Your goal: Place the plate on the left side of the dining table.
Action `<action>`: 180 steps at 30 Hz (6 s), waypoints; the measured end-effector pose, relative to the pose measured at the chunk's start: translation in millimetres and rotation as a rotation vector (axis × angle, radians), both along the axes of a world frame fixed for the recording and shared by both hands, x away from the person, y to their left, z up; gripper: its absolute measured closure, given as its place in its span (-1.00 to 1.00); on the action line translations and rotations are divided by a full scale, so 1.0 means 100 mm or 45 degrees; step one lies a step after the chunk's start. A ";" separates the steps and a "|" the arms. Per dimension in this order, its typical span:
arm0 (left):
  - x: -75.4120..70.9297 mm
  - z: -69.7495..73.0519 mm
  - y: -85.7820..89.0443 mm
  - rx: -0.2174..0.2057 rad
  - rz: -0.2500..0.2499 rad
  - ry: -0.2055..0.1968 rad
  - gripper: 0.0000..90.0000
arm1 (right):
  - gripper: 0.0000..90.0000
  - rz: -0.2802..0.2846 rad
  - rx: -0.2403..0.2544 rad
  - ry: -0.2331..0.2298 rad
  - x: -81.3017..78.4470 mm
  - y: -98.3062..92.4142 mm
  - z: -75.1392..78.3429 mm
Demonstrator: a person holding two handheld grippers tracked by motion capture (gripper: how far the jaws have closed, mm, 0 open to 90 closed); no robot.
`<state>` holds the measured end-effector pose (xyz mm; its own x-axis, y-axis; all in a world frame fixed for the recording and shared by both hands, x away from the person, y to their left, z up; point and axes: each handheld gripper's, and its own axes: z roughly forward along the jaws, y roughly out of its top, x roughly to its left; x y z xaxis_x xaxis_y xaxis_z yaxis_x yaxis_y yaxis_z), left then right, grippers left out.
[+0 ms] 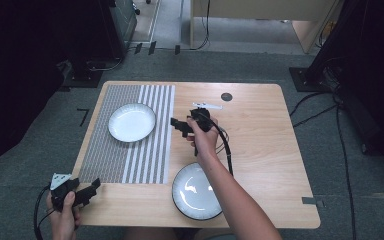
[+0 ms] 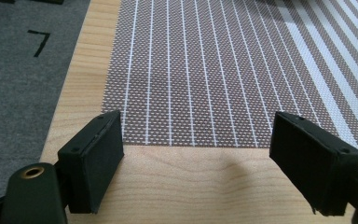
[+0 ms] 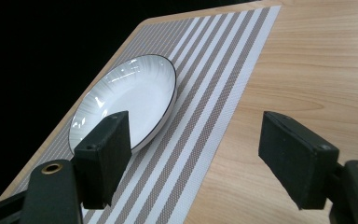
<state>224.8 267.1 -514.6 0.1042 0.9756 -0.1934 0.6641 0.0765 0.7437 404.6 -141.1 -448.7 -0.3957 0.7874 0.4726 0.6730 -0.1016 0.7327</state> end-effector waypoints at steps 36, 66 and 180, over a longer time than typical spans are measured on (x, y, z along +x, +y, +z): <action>-0.02 -0.01 -0.07 0.085 -0.010 -0.001 -0.62 | -0.48 -0.096 0.002 -0.061 -0.85 -0.97 0.06; -0.01 -0.01 -0.09 0.106 -0.005 0.001 -0.62 | -0.47 -0.336 -0.043 -0.044 -1.34 -2.04 -0.23; -0.01 -0.03 -0.21 0.249 0.000 0.011 -0.63 | -0.72 -0.505 -0.624 0.052 -2.21 -2.62 -0.77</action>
<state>223.9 246.1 -518.1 0.1035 0.9946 -0.0007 0.6708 -0.0693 0.7384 183.7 -403.0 -525.3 -0.0188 0.9994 0.0284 0.6813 -0.0080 0.7319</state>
